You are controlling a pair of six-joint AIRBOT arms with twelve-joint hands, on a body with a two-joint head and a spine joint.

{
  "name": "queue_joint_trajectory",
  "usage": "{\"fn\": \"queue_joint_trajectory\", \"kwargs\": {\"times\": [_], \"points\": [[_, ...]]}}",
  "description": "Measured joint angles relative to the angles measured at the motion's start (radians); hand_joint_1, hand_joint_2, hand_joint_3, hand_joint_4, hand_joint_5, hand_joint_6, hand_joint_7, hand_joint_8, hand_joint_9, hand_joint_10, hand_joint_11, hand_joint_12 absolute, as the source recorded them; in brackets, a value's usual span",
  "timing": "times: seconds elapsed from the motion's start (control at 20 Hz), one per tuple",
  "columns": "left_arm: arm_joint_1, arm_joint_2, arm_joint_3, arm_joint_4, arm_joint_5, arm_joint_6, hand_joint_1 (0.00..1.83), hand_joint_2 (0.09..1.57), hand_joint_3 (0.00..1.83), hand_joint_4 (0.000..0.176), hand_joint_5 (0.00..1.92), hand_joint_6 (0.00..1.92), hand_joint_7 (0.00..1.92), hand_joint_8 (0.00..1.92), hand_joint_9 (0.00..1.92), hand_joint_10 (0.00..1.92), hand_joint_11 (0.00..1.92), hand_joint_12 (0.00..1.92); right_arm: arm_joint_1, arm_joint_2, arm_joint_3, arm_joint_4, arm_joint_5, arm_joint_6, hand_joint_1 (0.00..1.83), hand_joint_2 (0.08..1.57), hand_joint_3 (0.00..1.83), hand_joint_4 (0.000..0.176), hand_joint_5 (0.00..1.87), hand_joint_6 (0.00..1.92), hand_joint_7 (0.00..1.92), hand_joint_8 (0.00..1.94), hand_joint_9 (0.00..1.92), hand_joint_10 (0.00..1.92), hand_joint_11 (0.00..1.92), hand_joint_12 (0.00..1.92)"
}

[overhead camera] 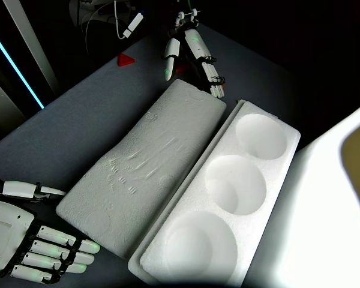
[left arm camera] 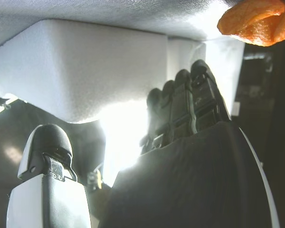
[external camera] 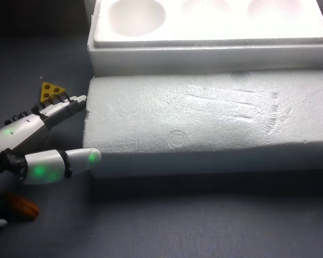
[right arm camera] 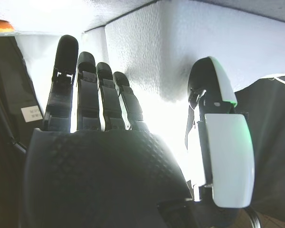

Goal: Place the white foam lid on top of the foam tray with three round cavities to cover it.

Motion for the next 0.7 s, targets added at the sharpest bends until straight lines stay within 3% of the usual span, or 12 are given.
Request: {"fn": "queue_joint_trajectory", "kwargs": {"times": [0.2, 0.4, 0.5, 0.6, 0.7], "points": [[0.000, 0.003, -0.008, 0.005, -0.004, -0.006, 0.47, 1.09, 0.01, 0.000, 0.09, 0.01, 0.00, 0.00, 0.00, 0.00, 0.00, 0.00, 0.000, 0.002, 0.000, 0.000, 0.000, 0.001, 0.51, 1.23, 0.01, 0.000, 0.09, 0.01, 0.00, 0.00, 0.03, 0.01, 0.00, 1.02], [0.000, 0.016, -0.021, 0.009, -0.011, 0.003, 0.43, 1.09, 0.00, 0.000, 0.08, 0.01, 0.00, 0.00, 0.00, 0.00, 0.00, 0.00, 0.000, 0.014, -0.010, -0.005, 0.000, 0.001, 0.47, 1.23, 0.00, 0.000, 0.12, 0.01, 0.03, 0.01, 0.07, 0.05, 0.00, 1.39], [0.000, 0.016, -0.021, 0.007, -0.019, 0.001, 0.43, 1.09, 0.00, 0.000, 0.08, 0.00, 0.00, 0.00, 0.00, 0.00, 0.00, 0.00, 0.000, 0.024, -0.013, -0.012, 0.010, 0.001, 0.45, 1.21, 0.00, 0.000, 0.13, 0.01, 0.02, 0.00, 0.02, 0.03, 0.00, 1.42], [0.003, 0.056, -0.080, 0.019, -0.042, -0.037, 0.43, 1.08, 0.00, 0.000, 0.09, 0.01, 0.00, 0.00, 0.00, 0.00, 0.00, 0.00, -0.007, 0.111, -0.119, -0.048, 0.039, 0.018, 0.47, 1.20, 0.00, 0.000, 0.14, 0.01, 0.01, 0.00, 0.00, 0.00, 0.00, 1.22], [0.007, 0.076, -0.079, 0.029, -0.110, -0.035, 0.42, 1.09, 0.00, 0.000, 0.09, 0.01, 0.00, 0.00, 0.00, 0.00, 0.00, 0.00, 0.005, 0.131, -0.109, -0.083, 0.136, 0.017, 0.48, 1.21, 0.00, 0.000, 0.12, 0.00, 0.00, 0.00, 0.00, 0.00, 0.00, 0.87]]}}
